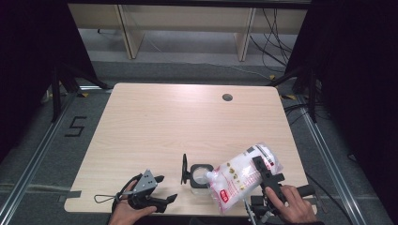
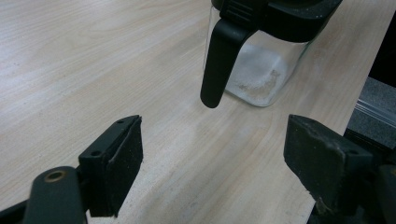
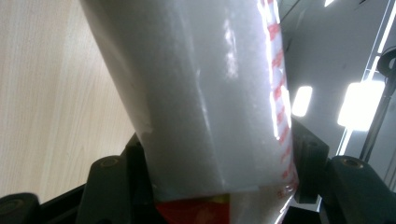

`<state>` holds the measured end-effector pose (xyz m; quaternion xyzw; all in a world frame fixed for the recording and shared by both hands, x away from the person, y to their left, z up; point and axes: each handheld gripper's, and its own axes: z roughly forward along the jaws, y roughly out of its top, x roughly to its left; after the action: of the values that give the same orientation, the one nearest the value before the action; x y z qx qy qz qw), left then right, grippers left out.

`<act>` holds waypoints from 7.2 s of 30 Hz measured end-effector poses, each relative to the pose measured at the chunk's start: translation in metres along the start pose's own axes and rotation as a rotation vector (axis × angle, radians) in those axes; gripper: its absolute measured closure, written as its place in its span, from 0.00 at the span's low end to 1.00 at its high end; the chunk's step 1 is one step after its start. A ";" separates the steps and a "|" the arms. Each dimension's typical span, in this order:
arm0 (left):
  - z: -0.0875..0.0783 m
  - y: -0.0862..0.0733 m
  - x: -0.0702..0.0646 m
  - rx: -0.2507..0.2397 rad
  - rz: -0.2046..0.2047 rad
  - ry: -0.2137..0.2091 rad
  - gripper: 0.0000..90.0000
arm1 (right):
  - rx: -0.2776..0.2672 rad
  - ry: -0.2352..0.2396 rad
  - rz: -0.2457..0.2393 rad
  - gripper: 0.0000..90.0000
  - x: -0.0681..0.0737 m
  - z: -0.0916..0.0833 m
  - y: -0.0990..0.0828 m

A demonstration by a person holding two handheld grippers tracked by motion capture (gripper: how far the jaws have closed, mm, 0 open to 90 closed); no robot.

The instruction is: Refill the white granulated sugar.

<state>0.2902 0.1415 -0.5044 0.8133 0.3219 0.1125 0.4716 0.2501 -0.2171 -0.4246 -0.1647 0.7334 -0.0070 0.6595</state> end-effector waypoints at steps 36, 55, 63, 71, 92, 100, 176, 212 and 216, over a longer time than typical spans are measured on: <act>0.000 0.000 0.000 0.004 0.001 -0.004 0.21 | -0.002 0.025 0.039 0.46 -0.001 -0.001 -0.002; 0.000 0.000 0.000 -0.004 0.004 -0.005 0.21 | 0.001 0.041 0.029 0.46 0.007 0.000 0.001; 0.000 0.000 0.000 0.001 0.000 -0.001 0.21 | -0.001 0.028 0.060 0.46 0.007 0.000 -0.002; 0.000 0.000 0.000 0.001 0.001 0.000 0.21 | -0.009 0.013 0.055 0.46 0.006 -0.001 -0.003; 0.000 0.000 0.001 0.015 0.010 0.003 0.21 | -0.005 0.023 0.030 0.46 0.002 -0.002 -0.004; 0.000 0.000 0.001 0.014 0.010 0.004 0.21 | 0.005 0.032 0.026 0.46 0.001 -0.003 -0.003; 0.000 0.000 0.000 0.004 0.007 0.005 0.21 | 0.010 0.027 0.061 0.46 -0.001 -0.006 -0.006; 0.001 0.000 -0.001 -0.003 -0.002 0.003 0.21 | 0.008 0.020 0.041 0.46 -0.002 -0.006 -0.008; 0.001 0.000 -0.002 -0.007 -0.002 0.006 0.21 | 0.010 0.022 0.042 0.46 -0.002 -0.006 -0.008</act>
<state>0.2894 0.1399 -0.5047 0.8109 0.3237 0.1154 0.4736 0.2464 -0.2255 -0.4198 -0.1457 0.7438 0.0013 0.6524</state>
